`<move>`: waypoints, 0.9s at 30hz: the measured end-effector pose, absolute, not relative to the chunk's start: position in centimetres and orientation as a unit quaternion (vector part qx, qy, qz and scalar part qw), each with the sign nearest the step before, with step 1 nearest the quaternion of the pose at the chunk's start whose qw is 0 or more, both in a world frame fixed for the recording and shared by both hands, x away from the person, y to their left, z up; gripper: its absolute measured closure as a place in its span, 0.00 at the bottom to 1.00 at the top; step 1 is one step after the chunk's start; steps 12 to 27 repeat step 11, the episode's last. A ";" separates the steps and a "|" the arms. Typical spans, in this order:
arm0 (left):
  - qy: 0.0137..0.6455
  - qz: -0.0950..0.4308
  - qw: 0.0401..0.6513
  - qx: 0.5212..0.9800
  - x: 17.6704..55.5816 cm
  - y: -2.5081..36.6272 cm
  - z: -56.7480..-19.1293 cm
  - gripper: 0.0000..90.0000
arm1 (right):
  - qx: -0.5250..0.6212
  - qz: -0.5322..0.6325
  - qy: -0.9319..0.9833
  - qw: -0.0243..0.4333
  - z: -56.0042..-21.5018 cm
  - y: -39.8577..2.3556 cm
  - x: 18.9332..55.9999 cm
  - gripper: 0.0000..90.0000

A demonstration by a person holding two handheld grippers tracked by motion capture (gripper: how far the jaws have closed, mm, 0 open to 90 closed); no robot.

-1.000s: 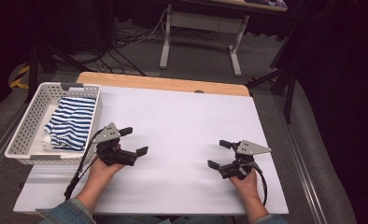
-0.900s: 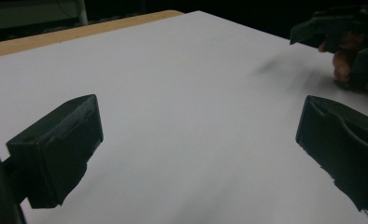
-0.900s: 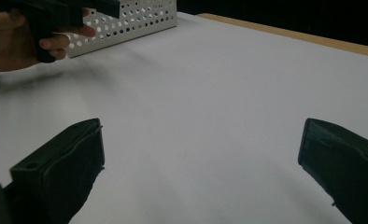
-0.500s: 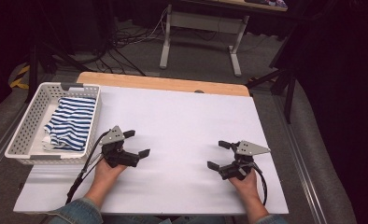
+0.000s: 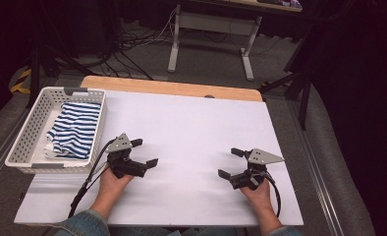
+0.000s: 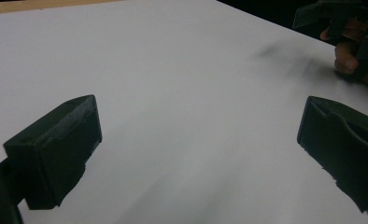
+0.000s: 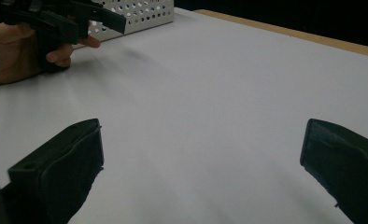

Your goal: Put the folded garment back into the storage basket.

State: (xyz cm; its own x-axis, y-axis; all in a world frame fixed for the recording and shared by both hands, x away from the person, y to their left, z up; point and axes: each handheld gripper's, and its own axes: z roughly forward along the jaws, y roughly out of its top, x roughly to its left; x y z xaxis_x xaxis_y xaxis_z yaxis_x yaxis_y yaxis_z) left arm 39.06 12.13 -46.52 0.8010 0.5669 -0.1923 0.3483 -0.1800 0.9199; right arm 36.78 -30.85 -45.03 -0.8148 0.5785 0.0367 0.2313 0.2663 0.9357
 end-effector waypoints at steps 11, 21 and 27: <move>0.303 0.105 0.564 0.761 39.0 12.2 -46.4 0.00 | 0.262 0.544 0.783 0.152 -45.1 -30.8 36.9 0.00; 0.303 0.105 0.564 0.761 39.0 12.2 -46.4 0.00 | 0.262 0.544 0.783 0.152 -45.1 -30.8 36.9 0.00; 0.303 0.105 0.564 0.761 39.0 12.2 -46.4 0.00 | 0.262 0.544 0.783 0.152 -45.1 -30.8 36.9 0.00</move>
